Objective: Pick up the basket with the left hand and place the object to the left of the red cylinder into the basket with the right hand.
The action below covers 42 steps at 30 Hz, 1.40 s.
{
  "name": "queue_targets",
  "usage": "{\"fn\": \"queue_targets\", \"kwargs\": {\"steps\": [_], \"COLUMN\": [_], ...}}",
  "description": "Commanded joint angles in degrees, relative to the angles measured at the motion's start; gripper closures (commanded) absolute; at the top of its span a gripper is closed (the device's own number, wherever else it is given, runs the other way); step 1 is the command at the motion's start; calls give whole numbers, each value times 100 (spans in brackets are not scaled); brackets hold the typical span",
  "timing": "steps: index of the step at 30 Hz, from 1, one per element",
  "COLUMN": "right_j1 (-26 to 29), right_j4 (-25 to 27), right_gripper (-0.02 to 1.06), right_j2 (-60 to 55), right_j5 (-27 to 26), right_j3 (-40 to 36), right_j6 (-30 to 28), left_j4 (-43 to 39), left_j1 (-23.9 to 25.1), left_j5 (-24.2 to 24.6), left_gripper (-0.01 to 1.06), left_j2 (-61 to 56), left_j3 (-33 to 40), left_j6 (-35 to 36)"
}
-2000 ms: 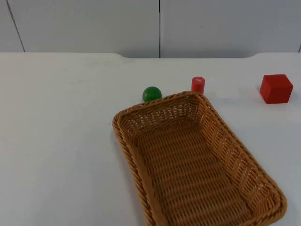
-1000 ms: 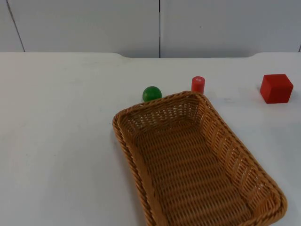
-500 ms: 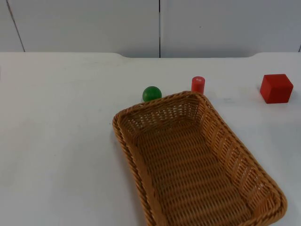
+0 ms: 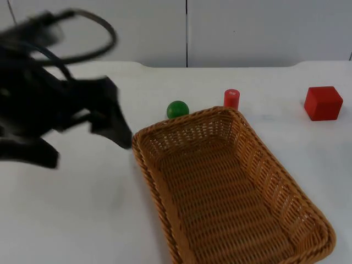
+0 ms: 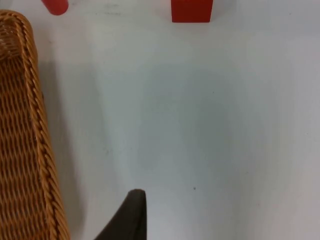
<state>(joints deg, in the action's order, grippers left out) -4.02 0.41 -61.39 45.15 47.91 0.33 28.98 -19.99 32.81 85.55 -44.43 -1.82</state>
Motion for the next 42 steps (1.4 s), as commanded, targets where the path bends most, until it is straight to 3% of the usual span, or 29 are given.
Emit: {"fn": "queue_targets", "kwargs": {"steps": [1, 8, 15, 19, 20, 24, 25, 27, 29, 37, 42], "right_j1": [48, 48, 48, 48, 48, 48, 48, 48, 48, 48, 48], "right_j4": [-11, -11, 0, -11, -11, -41, -41, -41, -41, -141, -174], "right_gripper": [-1, -1, -1, -1, -1, -1, -1, -1, -1, -1, -1], "right_j2": [-2, -2, -2, -2, -2, -2, -2, -2, -2, -2, -2], "right_j5": [-60, -48, -48, -59, -59, -108, -108, -121, -121, -111, -16], "right_j3": [32, 32, 32, 32, 32, 32, 32, 32, 32, 32, 32], "right_j6": [8, 8, 8, 8, 8, 8, 8, 8, 8, 8, 8], "left_j4": [103, 93, 146, 517, 517, 731, 731, 745, 781, 742, 781], "left_j1": [-347, -959, -1086, -1141, -1141, -1141, -1141, -1141, -1130, -1130, -878], "left_j5": [-258, -483, -525, -773, -773, -822, -822, -877, -870, -500, 55], "left_gripper": [9, 9, 10, 34, 34, 62, 62, 78, 104, 105, 105], "left_j2": [341, 1565, 2397, 2830, 2830, 3027, 3027, 3039, 3039, 2950, 2618], "left_j3": [-151, -736, -1201, -1319, -1319, -1319, -1319, -1319, -1319, -1319, -1319], "left_j6": [219, 725, 980, 980, 980, 980, 980, 958, 958, 856, 9]}}
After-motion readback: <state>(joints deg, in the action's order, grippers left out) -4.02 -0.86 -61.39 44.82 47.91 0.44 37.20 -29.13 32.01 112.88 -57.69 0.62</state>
